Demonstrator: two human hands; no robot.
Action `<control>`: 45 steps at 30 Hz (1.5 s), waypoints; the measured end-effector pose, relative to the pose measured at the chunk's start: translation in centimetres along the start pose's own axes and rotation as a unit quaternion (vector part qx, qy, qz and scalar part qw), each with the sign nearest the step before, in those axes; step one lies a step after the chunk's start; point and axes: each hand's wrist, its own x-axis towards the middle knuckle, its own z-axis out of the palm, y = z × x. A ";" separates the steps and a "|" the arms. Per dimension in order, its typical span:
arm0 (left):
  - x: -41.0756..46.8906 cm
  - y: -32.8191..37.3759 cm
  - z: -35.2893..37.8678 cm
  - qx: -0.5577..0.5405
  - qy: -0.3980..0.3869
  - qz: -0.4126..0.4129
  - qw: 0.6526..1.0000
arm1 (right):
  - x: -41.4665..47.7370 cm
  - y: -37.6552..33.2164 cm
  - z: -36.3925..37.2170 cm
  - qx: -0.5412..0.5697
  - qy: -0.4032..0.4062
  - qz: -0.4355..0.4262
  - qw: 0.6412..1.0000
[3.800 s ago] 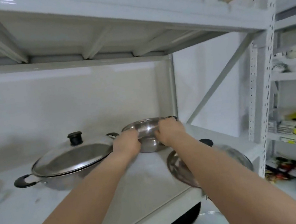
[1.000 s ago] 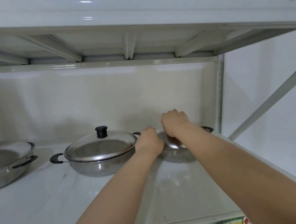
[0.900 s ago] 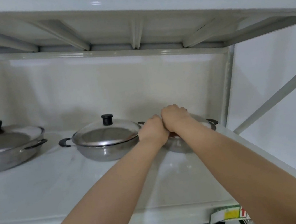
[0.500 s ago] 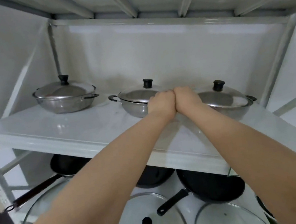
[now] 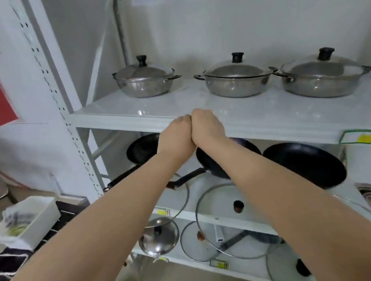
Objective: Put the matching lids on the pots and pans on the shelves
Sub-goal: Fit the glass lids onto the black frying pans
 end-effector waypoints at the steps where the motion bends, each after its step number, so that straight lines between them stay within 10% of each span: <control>1: -1.2 -1.5 0.0 0.009 -0.010 -0.004 1.000 | -1.2 -1.1 1.2 0.001 -0.016 -0.001 1.000; 15: -7.6 -18.9 0.0 -0.039 -0.069 -0.118 0.990 | -2.8 -9.6 14.5 -0.001 -0.090 -0.109 0.990; 31: -1.4 -26.7 16.0 0.058 -0.123 -0.055 0.989 | 3.5 -2.2 34.7 -0.105 -0.084 -0.099 0.986; 45: -0.2 -38.1 23.1 0.207 -0.162 -0.235 0.936 | 5.7 2.1 43.0 -0.220 -0.072 -0.185 0.955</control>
